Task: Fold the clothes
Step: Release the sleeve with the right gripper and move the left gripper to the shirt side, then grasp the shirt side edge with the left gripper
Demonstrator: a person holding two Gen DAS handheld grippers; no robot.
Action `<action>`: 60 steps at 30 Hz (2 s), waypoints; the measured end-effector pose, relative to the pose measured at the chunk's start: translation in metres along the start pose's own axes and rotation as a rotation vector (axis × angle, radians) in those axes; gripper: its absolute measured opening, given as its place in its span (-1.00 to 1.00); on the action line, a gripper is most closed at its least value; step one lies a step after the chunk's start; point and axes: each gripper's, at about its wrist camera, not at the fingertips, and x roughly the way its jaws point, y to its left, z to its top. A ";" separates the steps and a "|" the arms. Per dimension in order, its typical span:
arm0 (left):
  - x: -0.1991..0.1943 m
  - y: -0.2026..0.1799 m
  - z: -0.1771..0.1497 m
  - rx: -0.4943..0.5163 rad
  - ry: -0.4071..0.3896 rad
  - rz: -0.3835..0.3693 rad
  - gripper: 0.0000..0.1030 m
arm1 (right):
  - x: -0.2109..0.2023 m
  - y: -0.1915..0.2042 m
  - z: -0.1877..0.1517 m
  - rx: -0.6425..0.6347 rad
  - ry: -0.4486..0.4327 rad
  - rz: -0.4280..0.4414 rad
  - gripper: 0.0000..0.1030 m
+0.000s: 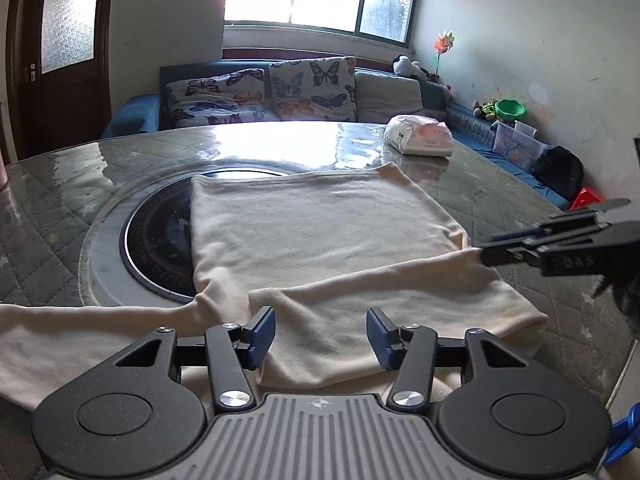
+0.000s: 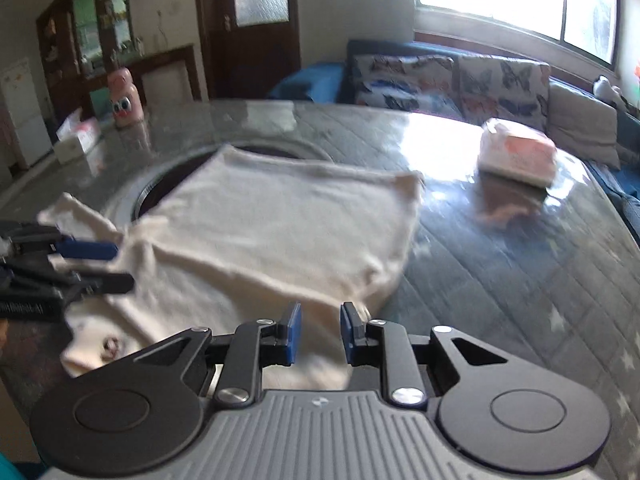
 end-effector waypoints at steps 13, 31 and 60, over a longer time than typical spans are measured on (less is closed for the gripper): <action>-0.007 0.012 -0.014 0.007 0.021 0.056 -0.26 | 0.021 0.013 0.002 -0.041 0.015 0.031 -0.61; -0.064 0.107 -0.029 -0.212 -0.039 0.401 -0.11 | 0.038 0.109 0.011 -0.241 0.032 0.219 -0.60; -0.055 0.185 -0.022 -0.431 -0.074 0.586 -0.72 | 0.018 0.097 0.010 -0.224 0.001 0.192 -0.56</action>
